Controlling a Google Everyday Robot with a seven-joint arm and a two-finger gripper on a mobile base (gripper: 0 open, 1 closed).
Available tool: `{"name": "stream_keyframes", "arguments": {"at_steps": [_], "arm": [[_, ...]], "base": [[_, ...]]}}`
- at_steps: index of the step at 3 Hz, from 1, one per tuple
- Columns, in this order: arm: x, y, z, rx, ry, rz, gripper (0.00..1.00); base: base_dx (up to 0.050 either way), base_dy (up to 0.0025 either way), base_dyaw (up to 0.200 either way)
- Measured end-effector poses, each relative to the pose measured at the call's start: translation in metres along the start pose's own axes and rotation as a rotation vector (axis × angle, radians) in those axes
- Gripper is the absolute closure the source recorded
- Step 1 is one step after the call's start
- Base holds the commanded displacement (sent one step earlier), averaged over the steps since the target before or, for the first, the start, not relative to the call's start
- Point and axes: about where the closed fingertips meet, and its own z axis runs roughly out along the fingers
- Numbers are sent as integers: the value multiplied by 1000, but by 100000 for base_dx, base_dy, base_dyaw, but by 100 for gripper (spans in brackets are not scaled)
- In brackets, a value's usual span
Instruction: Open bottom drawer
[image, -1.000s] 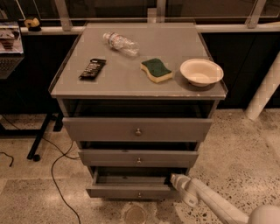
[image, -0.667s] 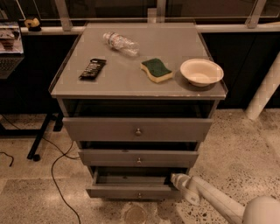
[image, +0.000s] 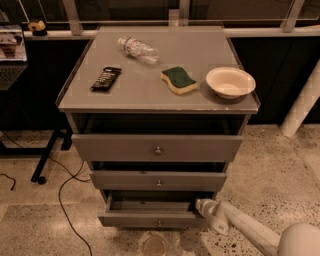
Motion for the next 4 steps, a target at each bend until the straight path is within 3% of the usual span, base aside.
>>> {"name": "stream_keyframes", "arguments": {"at_steps": [3,4], "arm": [[5,-8,-23,-13,15,13,100],[19,14,-20,-30,67,-73,100]], "base": [[0,0,0],[0,0,0]]}}
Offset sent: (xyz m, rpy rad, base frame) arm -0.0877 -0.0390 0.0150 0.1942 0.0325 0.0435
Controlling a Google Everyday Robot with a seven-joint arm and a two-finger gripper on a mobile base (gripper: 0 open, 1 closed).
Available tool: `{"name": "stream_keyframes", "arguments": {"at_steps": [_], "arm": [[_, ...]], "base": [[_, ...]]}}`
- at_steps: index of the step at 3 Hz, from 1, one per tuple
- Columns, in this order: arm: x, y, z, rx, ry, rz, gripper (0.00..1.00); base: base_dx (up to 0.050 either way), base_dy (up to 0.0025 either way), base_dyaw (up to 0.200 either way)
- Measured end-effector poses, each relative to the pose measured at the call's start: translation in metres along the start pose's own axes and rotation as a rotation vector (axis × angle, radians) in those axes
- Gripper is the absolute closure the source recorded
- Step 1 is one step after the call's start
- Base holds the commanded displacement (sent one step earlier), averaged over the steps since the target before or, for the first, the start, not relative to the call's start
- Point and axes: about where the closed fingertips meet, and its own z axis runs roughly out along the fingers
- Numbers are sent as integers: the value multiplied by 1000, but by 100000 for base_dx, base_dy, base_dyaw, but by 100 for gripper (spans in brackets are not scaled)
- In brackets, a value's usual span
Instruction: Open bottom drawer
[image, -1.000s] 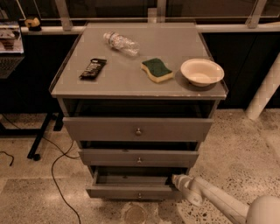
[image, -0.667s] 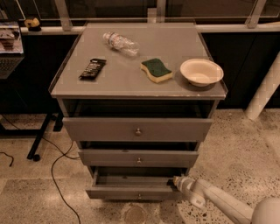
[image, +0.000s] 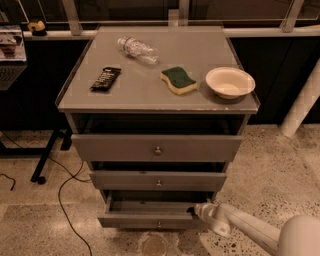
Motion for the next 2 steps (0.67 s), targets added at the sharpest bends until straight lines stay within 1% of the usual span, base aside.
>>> {"name": "stream_keyframes", "arguments": {"at_steps": [1,2], "arm": [[26,29,7,-47,93,-90,100],[24,29,6,-48,93,-90,100]], "base": [[0,0,0],[0,0,0]]}}
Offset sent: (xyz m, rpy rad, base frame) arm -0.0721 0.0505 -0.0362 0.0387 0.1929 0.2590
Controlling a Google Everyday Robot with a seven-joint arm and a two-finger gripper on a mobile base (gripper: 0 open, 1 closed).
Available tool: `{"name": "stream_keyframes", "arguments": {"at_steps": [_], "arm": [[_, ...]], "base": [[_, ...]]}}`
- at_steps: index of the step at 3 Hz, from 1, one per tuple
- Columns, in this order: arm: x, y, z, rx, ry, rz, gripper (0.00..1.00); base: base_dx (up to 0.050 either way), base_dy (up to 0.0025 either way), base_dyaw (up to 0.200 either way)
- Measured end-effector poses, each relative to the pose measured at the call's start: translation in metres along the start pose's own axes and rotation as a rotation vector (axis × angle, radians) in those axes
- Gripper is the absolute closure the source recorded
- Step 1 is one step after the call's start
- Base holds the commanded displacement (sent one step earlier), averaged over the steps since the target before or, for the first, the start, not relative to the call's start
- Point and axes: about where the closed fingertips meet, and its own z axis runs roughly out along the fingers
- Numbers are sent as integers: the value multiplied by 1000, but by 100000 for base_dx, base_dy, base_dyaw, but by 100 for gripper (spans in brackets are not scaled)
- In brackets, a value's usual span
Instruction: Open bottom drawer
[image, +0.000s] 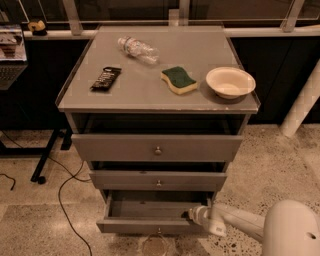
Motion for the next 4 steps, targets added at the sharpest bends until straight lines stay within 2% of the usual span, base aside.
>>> {"name": "stream_keyframes", "arguments": {"at_steps": [1,2,3,4], "arm": [[26,-1,-2,-39,56,12,100],[29,0,-6,-46,64,15,100],[55,-6,-15,-78,95,56,100],[71,-5,-30,-130,87,83,100]], "base": [[0,0,0],[0,0,0],[0,0,0],[0,0,0]]}}
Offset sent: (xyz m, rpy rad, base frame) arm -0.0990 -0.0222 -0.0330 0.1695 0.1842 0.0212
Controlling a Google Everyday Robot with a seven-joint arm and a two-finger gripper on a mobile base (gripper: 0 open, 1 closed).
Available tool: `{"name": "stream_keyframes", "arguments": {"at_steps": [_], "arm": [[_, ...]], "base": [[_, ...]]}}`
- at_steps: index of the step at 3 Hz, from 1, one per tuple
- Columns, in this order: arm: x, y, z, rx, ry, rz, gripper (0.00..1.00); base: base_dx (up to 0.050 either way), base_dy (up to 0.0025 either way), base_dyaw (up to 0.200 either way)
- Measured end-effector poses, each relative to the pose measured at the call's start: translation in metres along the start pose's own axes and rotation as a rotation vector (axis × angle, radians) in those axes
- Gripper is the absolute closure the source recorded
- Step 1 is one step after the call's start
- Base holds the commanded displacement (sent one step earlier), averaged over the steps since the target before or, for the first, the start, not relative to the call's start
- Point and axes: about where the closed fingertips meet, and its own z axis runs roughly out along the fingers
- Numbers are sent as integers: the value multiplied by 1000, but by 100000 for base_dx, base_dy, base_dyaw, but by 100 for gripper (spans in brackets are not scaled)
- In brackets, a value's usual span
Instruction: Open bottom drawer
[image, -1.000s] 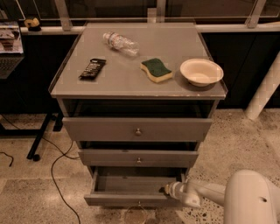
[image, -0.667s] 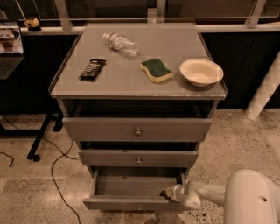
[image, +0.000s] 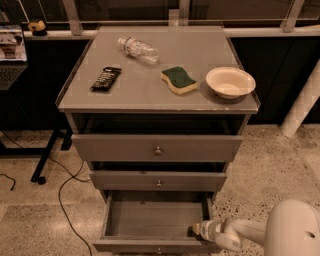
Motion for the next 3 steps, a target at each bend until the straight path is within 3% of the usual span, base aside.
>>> {"name": "stream_keyframes", "arguments": {"at_steps": [1,3], "arm": [[0,3,2,7,8,-10,100],[30,10,12,-17,54,-6,100]], "base": [[0,0,0],[0,0,0]]}}
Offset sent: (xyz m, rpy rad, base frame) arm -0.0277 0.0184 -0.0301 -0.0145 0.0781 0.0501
